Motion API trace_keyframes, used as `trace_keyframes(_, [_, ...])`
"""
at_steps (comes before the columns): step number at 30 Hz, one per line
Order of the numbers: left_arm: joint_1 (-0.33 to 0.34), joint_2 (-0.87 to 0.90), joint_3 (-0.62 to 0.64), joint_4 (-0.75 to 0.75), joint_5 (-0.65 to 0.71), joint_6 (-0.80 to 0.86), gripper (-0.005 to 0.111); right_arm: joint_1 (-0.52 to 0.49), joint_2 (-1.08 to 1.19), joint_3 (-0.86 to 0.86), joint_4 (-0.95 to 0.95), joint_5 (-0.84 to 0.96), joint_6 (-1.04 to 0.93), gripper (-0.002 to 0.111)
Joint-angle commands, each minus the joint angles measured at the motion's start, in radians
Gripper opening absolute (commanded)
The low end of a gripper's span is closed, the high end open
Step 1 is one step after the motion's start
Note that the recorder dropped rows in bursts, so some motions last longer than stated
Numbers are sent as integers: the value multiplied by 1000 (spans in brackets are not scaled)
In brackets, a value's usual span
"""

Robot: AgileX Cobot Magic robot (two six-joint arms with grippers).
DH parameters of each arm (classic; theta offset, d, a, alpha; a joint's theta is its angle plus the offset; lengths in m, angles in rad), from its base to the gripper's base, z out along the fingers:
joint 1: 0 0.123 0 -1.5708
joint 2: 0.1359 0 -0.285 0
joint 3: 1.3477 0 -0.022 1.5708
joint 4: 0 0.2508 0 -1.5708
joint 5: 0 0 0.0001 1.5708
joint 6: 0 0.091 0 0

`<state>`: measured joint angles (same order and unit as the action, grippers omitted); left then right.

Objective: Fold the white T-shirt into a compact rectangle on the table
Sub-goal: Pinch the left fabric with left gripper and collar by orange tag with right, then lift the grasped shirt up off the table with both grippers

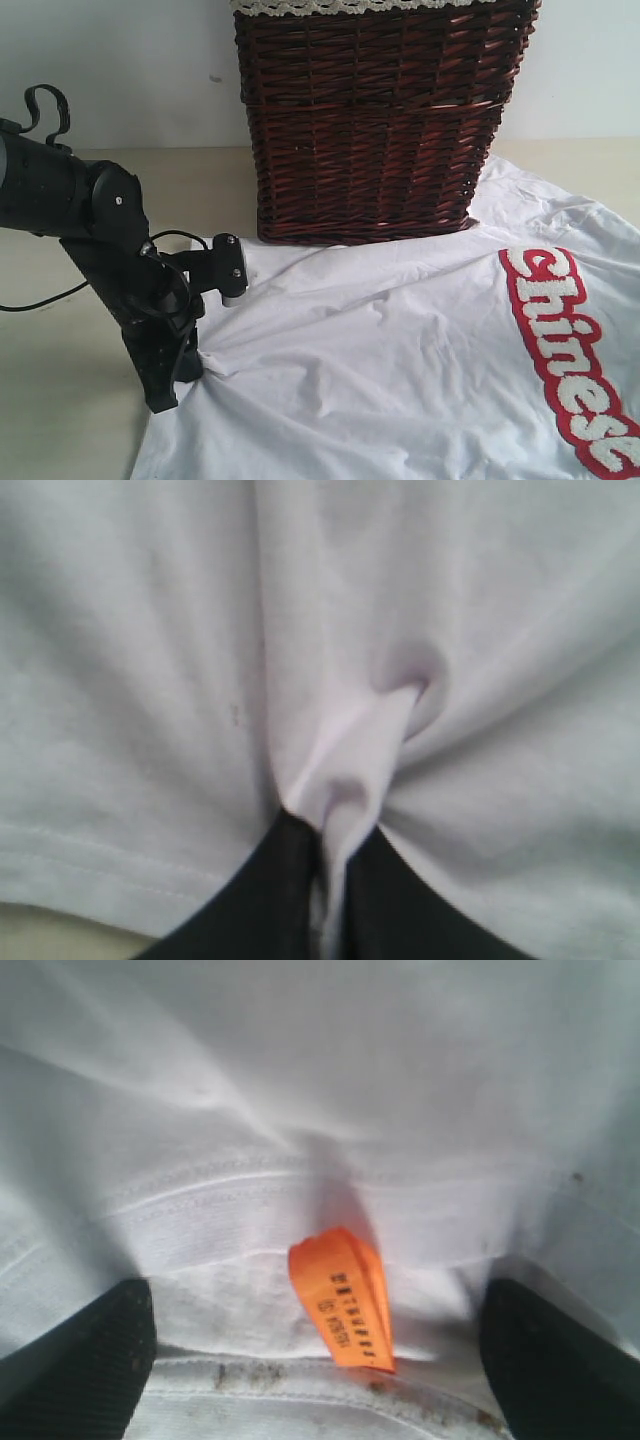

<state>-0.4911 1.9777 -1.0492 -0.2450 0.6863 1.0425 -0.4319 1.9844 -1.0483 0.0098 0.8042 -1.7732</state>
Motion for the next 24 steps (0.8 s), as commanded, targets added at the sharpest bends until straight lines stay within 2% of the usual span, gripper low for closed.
trace_keyframes(1, [3, 46, 26, 53, 22, -10, 0, -9, 66, 33, -71, 2, 26, 84])
trace_keyframes(8, [3, 46, 26, 53, 22, -10, 0, -9, 66, 33, -71, 4, 174, 84])
trace_keyframes(11, [3, 46, 26, 53, 22, -10, 0, -9, 66, 33, -85, 13, 179, 84])
trace_keyframes(20, [3, 46, 26, 53, 22, -10, 0, -9, 91, 33, -281, 4, 251, 83])
trace_keyframes(22, [3, 46, 26, 53, 22, -10, 0, -9, 106, 33, -330, 4, 296, 76])
trace_keyframes(24, [3, 46, 26, 53, 22, -10, 0, -9, 112, 33, -349, 7, 310, 60])
